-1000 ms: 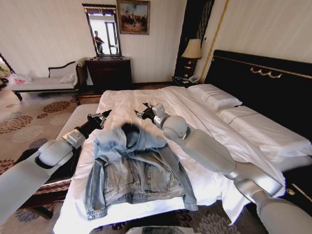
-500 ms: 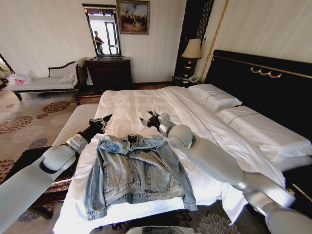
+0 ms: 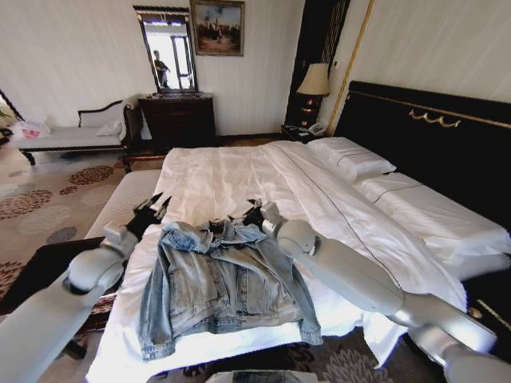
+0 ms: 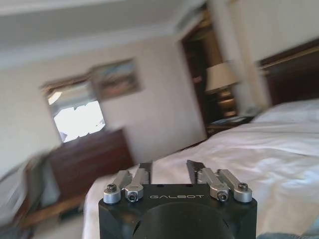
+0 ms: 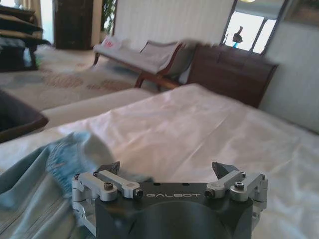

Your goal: Pick up the clothes from the bed and hang them on the clothes hanger.

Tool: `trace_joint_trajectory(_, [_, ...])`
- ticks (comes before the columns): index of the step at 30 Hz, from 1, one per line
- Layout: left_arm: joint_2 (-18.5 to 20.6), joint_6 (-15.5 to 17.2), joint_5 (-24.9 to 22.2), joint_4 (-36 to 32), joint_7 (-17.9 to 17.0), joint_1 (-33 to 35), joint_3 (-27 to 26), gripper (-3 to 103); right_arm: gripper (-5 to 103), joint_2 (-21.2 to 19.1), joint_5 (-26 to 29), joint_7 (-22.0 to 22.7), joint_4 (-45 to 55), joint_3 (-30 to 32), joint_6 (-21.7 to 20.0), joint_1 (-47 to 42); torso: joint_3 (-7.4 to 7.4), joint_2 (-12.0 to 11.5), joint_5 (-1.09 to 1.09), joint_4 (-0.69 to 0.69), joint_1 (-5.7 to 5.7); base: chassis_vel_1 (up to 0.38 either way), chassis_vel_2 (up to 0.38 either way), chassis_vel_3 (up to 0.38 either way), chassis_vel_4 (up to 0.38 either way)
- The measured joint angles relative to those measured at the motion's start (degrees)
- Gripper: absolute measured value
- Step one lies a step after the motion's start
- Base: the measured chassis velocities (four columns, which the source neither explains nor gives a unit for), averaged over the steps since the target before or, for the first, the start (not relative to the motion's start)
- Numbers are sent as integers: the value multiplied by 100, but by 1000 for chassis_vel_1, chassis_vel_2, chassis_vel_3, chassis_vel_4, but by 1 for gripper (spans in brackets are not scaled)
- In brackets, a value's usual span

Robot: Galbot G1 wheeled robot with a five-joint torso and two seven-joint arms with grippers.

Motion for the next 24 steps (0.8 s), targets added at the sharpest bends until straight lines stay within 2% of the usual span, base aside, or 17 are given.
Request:
trace_joint_trajectory(1, [0,0,0,0,0,0,0,43,100,0,0,0,0,0,0,0,0,0,0,0,0,0,0,0,0])
trace_joint_trajectory(2, [-316,94,-179,-144,-89,434,-401,49,100,106,93,0,-162,-190,-22,164,0,0,0,4,0,0,0,0,0])
trace_joint_trajectory(3, [-453,116,-244,-200,-120,606,-551,49,100,153,147,-5,-227,-288,-29,252,0,0,-2,4,0,0,0,0,0])
trace_joint_trajectory(6, [-1026,173,-416,-365,-208,1177,-1006,64,100,414,469,-28,-609,-773,-103,704,0,0,-3,6,-1,0,0,0,0])
trace_joint_trajectory(7, [-1026,173,-416,-365,-208,1177,-1006,64,100,414,469,-28,-609,-773,-103,704,0,0,-3,6,-1,0,0,0,0])
trace_joint_trajectory(9, [-1446,265,-454,-528,-342,1419,-1178,76,100,918,870,-29,-1297,-1301,-163,1190,-1,0,-1,1,-1,0,0,0,0])
trace_joint_trajectory(10, [-1500,284,-466,-564,-369,1437,-1188,76,100,1033,943,-29,-1454,-1394,-172,1280,0,0,-1,1,-1,0,0,0,0])
trace_joint_trajectory(12, [-1649,335,-492,-656,-435,1467,-1202,87,100,1317,1179,-30,-1831,-1640,-201,1509,1,0,-2,1,0,0,0,0,0])
trace_joint_trajectory(13, [-1649,335,-492,-656,-435,1467,-1202,87,100,1317,1179,-30,-1831,-1640,-201,1509,1,0,-2,1,0,0,0,0,0])
trace_joint_trajectory(14, [-1786,368,-510,-734,-490,1466,-1203,91,100,1567,1431,-23,-2162,-1849,-244,1701,1,0,-2,2,0,0,0,0,0])
trace_joint_trajectory(15, [-1831,383,-530,-759,-514,1458,-1203,96,100,1637,1491,-22,-2252,-1896,-252,1748,1,0,-2,2,1,0,0,0,0])
trace_joint_trajectory(16, [-1960,430,-643,-857,-585,1410,-1189,98,100,1949,1671,2,-2689,-2065,-277,1917,1,0,-2,1,0,0,0,0,0])
trace_joint_trajectory(17, [-2036,471,-751,-967,-631,1347,-1169,100,100,2242,1724,25,-3182,-2162,-279,2024,0,0,-3,2,-1,0,0,0,0])
trace_joint_trajectory(18, [-2036,471,-751,-967,-631,1347,-1169,100,100,2242,1724,25,-3182,-2162,-279,2024,0,0,-3,2,-1,0,0,0,0])
trace_joint_trajectory(20, [-2060,506,-831,-1089,-646,1293,-1162,100,100,2515,1675,32,-3755,-2226,-280,2085,0,0,-2,2,-1,0,0,0,0])
trace_joint_trajectory(21, [-2054,534,-887,-1200,-645,1258,-1162,100,100,2773,1572,32,-4328,-2271,-278,2132,1,0,-2,2,-1,0,0,0,0])
trace_joint_trajectory(24, [-2027,552,-952,-1270,-601,1206,-1151,100,100,3105,1370,-12,-5103,-2331,-276,2235,1,0,-1,0,1,0,0,0,0])
